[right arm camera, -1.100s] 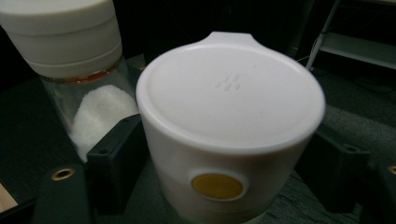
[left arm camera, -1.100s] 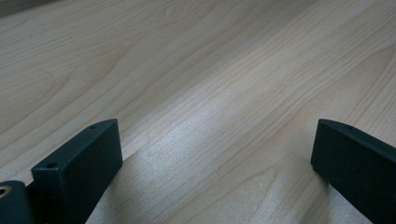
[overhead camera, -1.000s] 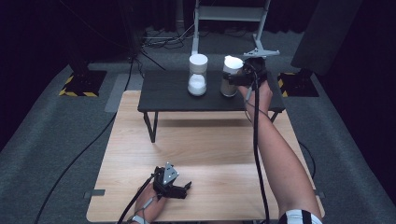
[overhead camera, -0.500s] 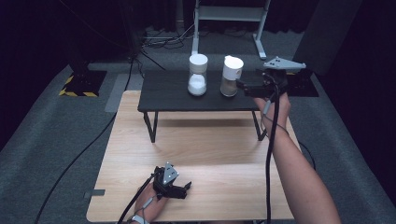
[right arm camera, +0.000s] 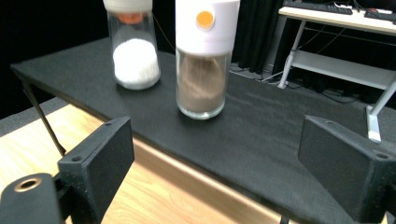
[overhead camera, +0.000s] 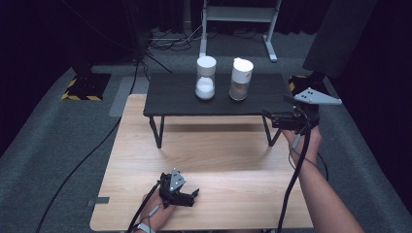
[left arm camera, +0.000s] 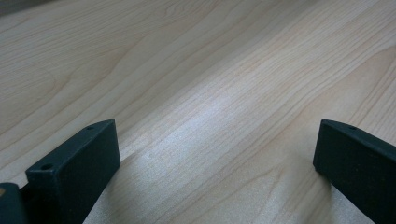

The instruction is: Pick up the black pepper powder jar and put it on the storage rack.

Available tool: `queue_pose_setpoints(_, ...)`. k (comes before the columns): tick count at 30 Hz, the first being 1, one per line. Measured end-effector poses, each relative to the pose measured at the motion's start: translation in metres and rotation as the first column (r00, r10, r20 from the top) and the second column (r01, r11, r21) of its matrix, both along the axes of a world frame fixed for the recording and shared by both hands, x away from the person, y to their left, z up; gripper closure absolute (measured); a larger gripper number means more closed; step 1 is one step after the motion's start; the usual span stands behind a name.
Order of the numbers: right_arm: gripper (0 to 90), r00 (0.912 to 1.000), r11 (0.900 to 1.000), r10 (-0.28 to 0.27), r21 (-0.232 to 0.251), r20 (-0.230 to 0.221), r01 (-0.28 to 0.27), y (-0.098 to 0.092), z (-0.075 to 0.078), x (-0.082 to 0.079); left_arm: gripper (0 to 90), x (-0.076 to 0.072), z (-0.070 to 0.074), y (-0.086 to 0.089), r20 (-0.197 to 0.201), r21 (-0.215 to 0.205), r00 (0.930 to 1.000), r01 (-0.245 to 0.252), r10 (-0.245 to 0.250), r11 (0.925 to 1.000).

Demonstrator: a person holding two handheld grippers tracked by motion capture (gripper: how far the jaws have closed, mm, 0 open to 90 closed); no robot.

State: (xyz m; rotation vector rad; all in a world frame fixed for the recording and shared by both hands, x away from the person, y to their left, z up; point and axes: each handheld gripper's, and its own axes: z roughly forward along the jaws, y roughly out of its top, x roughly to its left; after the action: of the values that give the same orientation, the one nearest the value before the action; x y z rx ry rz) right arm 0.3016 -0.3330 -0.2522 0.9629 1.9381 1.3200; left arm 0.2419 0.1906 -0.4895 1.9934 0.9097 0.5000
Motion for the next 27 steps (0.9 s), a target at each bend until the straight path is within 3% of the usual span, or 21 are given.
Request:
queue_pose_setpoints(5, 10.5, 0.9999, 1.000, -0.010, 0.005, -0.013, 0.010, -0.004, -0.022, -0.011, 0.5, 0.000, 0.000, 0.000, 0.000, 0.000, 1.0000, 0.000, 0.000, 1.0000)
queue_pose_setpoints(14, 10.5, 0.9963, 1.000, -0.022, -0.018, -0.084, 0.020, -0.004, -0.068, -0.026, 0.6, -0.001, 0.000, -0.001, 0.002, 0.001, 1.0000, -0.003, 0.003, 1.0000)
queue_pose_setpoints(27, 10.2, 0.9795, 0.999, -0.040, -0.041, -0.197, 0.033, -0.006, -0.137, -0.045, 0.6, 0.000, 0.000, -0.001, 0.002, 0.001, 1.0000, -0.003, 0.003, 1.0000)
